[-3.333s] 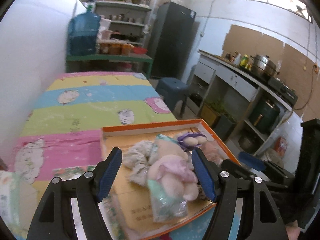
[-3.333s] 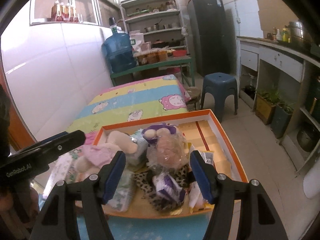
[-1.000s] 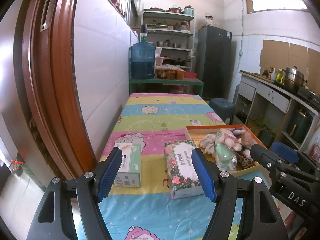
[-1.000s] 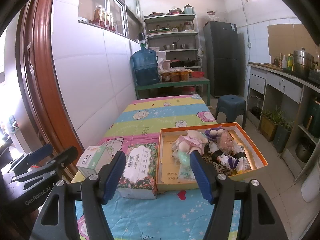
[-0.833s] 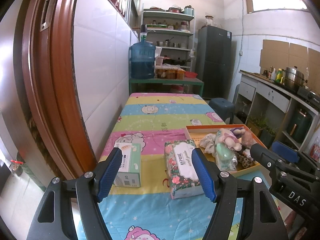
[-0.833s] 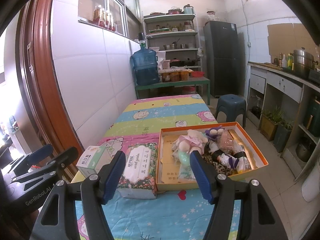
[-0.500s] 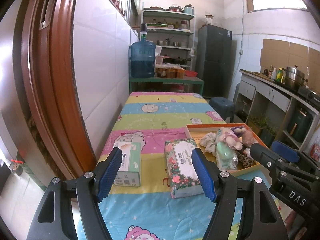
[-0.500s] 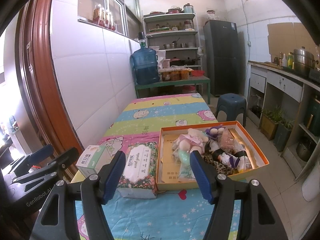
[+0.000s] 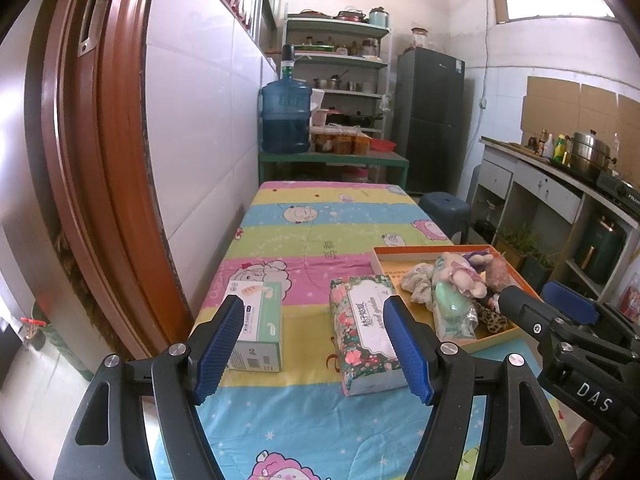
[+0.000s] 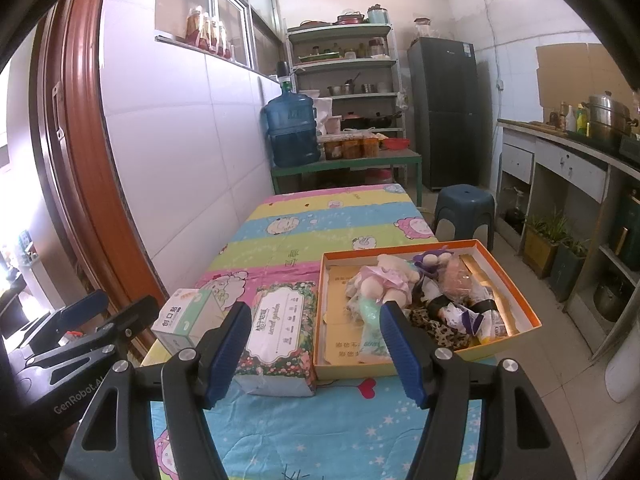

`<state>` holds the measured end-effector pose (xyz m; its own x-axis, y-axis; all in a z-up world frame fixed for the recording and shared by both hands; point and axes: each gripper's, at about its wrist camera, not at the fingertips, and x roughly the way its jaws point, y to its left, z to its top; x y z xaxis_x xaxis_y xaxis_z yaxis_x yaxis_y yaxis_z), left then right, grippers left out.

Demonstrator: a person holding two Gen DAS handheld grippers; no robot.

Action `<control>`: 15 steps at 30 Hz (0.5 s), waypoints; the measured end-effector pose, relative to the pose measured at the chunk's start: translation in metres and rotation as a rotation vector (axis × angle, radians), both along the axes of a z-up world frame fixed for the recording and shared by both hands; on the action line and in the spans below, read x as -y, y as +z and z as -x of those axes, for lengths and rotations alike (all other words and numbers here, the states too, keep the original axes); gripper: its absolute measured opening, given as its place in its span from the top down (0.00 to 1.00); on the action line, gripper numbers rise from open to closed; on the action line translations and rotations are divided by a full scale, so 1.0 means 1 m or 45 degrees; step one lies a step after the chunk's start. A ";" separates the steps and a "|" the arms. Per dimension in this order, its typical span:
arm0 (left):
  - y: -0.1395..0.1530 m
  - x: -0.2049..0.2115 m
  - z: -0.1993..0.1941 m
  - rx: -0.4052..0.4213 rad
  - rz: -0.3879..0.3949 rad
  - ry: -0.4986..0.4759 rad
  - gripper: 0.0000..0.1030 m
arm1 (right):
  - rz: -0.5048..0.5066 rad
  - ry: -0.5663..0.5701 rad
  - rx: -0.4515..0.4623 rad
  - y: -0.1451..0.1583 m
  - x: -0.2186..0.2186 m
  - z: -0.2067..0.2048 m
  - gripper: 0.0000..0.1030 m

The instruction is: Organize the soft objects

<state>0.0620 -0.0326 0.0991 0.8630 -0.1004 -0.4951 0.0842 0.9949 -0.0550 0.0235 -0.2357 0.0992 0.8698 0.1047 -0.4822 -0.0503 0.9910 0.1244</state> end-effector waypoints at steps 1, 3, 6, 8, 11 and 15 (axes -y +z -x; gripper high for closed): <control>0.001 0.000 0.000 0.000 0.001 0.000 0.28 | -0.001 -0.001 -0.001 0.001 0.001 -0.001 0.35; 0.001 0.000 0.000 0.000 0.001 0.000 0.28 | -0.003 0.000 -0.001 0.001 0.001 -0.001 0.35; 0.001 0.000 0.000 -0.002 0.000 0.000 0.28 | 0.000 -0.001 -0.001 0.000 0.000 -0.001 0.35; -0.001 0.000 0.000 -0.002 0.000 0.000 0.28 | -0.003 0.000 -0.002 0.001 0.000 -0.001 0.35; -0.001 0.000 0.000 -0.004 0.001 0.000 0.28 | -0.004 0.001 -0.003 0.000 -0.001 -0.002 0.35; -0.001 0.000 0.000 -0.004 0.000 0.000 0.28 | -0.004 0.004 -0.006 -0.003 -0.003 -0.002 0.35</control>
